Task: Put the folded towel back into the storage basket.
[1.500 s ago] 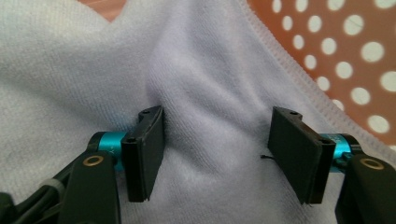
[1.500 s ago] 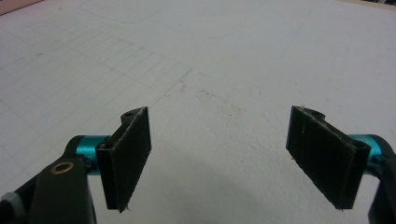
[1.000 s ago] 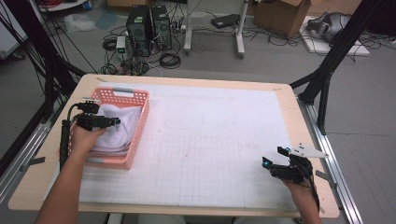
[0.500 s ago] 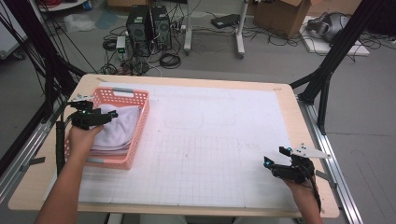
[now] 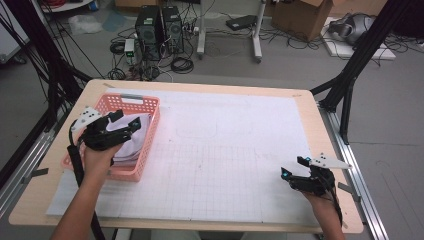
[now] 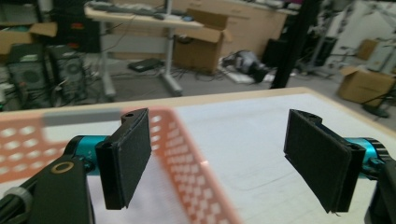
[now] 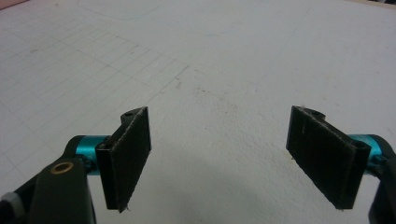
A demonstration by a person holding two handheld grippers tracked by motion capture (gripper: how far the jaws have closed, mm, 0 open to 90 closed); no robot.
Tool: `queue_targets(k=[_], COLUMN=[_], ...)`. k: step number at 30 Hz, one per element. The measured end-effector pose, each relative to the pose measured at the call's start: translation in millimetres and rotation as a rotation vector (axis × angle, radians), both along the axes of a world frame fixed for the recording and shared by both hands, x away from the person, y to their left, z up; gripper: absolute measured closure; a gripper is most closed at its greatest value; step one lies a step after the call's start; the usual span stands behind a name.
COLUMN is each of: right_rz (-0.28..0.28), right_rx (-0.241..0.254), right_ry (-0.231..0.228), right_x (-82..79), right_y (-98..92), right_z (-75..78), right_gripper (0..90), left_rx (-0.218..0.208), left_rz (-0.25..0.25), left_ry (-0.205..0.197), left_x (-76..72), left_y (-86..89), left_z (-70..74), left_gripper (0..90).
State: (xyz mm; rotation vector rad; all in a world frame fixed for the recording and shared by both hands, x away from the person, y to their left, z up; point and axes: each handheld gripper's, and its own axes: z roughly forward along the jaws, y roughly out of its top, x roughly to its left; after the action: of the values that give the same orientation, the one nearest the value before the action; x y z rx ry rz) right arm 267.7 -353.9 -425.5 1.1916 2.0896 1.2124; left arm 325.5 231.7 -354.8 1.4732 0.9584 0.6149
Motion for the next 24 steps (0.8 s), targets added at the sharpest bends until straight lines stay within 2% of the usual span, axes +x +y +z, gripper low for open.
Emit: queue_targets(k=[4, 8, 15, 17, 24], right_rz=[-0.001, -0.002, 0.008, 0.007, 0.004], right_rx=[0.005, 0.014, 0.007, 0.007, 0.005], right_ry=[-0.012, -0.013, -0.026, -0.024, -0.032], right_x=[1.0, 2.6, 2.1, 0.3, -4.5], right_y=[0.1, -0.6, -2.7, -3.5, -4.6], right_z=[0.5, 0.5, 1.1, 1.3, 2.0], right_gripper=[21.0, 20.7, 20.6, 20.4, 20.3], left_rx=[0.009, 0.042, 0.041, 0.057, 0.063], left_rz=[-0.071, -0.153, -0.235, -0.247, -0.265], left_ry=[-0.044, -0.057, -0.033, -0.029, 0.008], left_x=[-12.0, -20.3, -28.5, -31.5, -41.6], left_y=[-27.9, -58.4, -100.0, -109.4, -126.5], left_z=[3.3, -0.4, -21.6, -29.8, -60.6], left_gripper=[23.6, 23.7, 23.9, 24.0, 25.2])
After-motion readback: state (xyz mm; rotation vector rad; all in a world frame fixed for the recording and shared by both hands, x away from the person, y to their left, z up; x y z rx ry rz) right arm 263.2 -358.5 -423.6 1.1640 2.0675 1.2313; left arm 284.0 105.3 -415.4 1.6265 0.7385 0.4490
